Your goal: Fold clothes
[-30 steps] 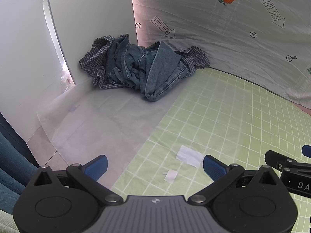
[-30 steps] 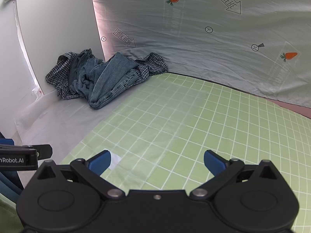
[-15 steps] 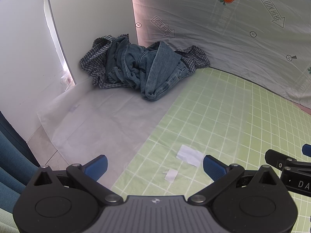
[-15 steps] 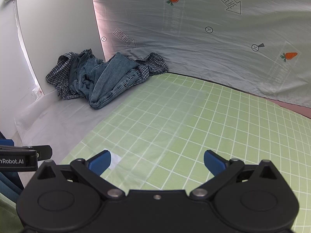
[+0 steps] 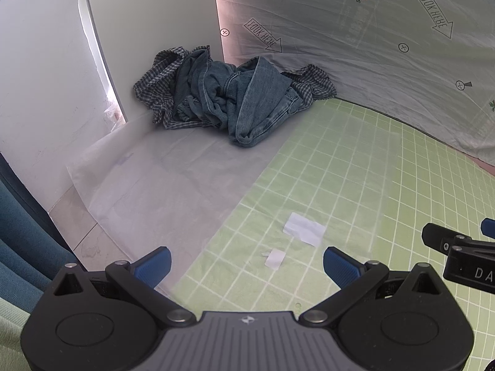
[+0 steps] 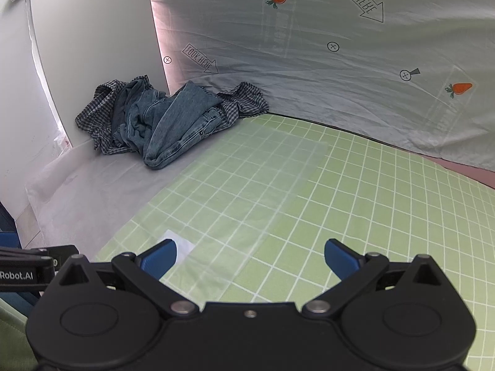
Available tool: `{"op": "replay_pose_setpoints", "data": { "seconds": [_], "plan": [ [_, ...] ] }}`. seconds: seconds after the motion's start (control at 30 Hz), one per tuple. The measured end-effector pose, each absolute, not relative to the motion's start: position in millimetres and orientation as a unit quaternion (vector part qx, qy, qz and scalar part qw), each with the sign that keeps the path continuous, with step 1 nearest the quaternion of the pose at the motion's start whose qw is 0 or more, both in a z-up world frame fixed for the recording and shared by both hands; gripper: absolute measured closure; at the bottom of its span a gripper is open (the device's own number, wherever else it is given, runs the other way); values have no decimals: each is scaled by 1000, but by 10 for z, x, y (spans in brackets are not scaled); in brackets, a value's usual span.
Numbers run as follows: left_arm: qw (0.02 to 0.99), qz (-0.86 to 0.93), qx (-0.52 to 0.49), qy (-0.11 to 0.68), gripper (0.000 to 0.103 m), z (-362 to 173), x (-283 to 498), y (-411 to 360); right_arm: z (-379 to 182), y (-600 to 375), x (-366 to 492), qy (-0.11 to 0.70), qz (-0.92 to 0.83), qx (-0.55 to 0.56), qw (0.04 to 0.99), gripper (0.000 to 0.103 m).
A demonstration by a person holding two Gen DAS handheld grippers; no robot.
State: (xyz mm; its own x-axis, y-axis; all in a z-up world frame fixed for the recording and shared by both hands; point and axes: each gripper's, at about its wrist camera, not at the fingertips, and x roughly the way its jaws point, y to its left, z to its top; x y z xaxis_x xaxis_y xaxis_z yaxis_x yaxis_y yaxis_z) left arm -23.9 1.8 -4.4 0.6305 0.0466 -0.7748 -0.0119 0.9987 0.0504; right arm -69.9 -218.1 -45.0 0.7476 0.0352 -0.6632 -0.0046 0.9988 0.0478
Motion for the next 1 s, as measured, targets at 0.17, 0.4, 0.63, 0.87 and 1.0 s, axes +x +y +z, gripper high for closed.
{"op": "replay_pose_setpoints", "data": {
  "seconds": [0.17, 0.4, 0.63, 0.87, 1.0],
  "plan": [
    [900, 22, 20, 436, 0, -46, -401, 52, -457, -2152, -810, 359, 14, 18, 933, 0],
    [901, 14, 15, 434, 0, 5, -401, 13, -385, -2153, -825, 355, 12, 3, 935, 0],
    [906, -2, 19, 423, 0, 55, -87, -72, -261, -2263, -584, 341, -7, -14, 940, 0],
    [911, 3, 23, 412, 0, 85, 439, 26, -208, -2330, -14, 334, -24, 6, 942, 0],
    [912, 18, 18, 409, 0, 73, 817, 184, -230, -2285, 397, 330, -19, 5, 944, 0]
  ]
}}
